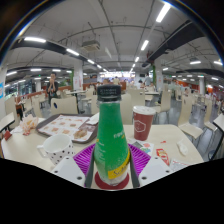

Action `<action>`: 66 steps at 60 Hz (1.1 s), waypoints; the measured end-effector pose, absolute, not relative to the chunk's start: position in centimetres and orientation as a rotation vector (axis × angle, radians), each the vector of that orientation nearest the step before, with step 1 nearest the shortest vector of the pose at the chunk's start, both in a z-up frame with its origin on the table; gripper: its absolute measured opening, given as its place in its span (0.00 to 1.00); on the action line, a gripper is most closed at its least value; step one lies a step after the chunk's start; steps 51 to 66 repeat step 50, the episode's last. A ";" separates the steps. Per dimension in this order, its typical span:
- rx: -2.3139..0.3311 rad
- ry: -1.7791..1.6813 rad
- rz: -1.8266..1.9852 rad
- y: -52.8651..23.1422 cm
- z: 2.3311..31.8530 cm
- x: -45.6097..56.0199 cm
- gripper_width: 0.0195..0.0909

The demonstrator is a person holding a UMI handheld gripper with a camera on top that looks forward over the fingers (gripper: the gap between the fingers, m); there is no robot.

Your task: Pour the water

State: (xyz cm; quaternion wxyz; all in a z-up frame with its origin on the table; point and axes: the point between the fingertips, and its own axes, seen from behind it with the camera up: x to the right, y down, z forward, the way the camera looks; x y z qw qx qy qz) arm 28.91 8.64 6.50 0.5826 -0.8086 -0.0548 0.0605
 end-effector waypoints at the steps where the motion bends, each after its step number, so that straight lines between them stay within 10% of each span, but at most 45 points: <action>1: -1.910 -0.131 0.144 8.4 6.1 28.7 0.54; 5: -1.988 -0.146 0.170 7.0 5.0 28.5 0.94; 43: -2.128 0.045 0.022 -9.5 19.6 27.0 0.92; 66: -2.153 0.114 0.036 -11.1 20.0 26.8 0.92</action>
